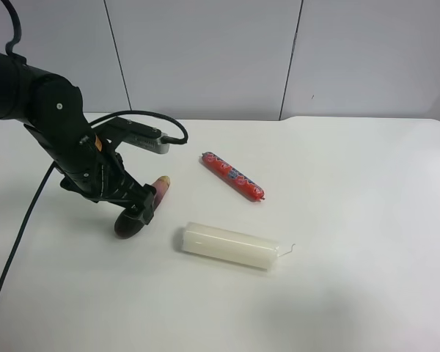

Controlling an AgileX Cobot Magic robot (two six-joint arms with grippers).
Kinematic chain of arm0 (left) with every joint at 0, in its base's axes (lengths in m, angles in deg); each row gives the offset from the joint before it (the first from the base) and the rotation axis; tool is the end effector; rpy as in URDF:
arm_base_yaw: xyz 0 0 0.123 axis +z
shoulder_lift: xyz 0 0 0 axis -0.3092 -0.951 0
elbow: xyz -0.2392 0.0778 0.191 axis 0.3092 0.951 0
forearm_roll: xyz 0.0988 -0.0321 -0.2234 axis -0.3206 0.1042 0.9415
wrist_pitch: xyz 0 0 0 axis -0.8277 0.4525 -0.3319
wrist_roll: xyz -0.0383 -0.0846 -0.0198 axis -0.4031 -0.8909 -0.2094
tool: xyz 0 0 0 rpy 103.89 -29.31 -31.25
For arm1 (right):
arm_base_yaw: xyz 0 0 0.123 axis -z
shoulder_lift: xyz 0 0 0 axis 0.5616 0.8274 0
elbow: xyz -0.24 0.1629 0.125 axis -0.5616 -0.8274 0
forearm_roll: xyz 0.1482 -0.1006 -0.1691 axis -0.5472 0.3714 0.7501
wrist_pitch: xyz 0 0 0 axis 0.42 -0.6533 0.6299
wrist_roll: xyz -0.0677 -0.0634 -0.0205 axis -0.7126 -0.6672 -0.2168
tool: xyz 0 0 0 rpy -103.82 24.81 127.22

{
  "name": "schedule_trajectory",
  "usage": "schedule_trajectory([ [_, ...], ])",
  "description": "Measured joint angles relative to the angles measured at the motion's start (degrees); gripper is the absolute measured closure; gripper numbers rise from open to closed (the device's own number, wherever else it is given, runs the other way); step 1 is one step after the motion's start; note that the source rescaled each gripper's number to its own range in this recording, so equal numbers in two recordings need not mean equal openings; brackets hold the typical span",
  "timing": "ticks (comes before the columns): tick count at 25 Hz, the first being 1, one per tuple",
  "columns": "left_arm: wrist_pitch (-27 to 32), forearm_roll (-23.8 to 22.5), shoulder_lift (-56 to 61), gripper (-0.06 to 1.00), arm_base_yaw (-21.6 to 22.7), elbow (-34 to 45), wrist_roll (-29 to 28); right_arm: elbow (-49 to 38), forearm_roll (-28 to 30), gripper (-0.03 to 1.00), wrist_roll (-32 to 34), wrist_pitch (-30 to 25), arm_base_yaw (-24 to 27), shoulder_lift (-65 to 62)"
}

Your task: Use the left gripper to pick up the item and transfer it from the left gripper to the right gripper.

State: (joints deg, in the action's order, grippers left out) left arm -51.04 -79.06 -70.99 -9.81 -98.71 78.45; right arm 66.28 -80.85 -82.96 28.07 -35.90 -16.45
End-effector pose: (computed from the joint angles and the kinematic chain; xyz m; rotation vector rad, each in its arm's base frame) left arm 0.2856 -0.1515 0.1831 0.6335 2.7707 -0.1249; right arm -0.0392 0.0111 0.2752 -0.1741 2.0209 0.1135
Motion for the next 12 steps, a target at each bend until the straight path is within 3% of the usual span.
schedule_trajectory([
  [12,-3.6,0.3,-6.5,-0.06,0.0,0.0,0.0,0.0,0.0,-0.03,0.0,0.0,0.0,0.0],
])
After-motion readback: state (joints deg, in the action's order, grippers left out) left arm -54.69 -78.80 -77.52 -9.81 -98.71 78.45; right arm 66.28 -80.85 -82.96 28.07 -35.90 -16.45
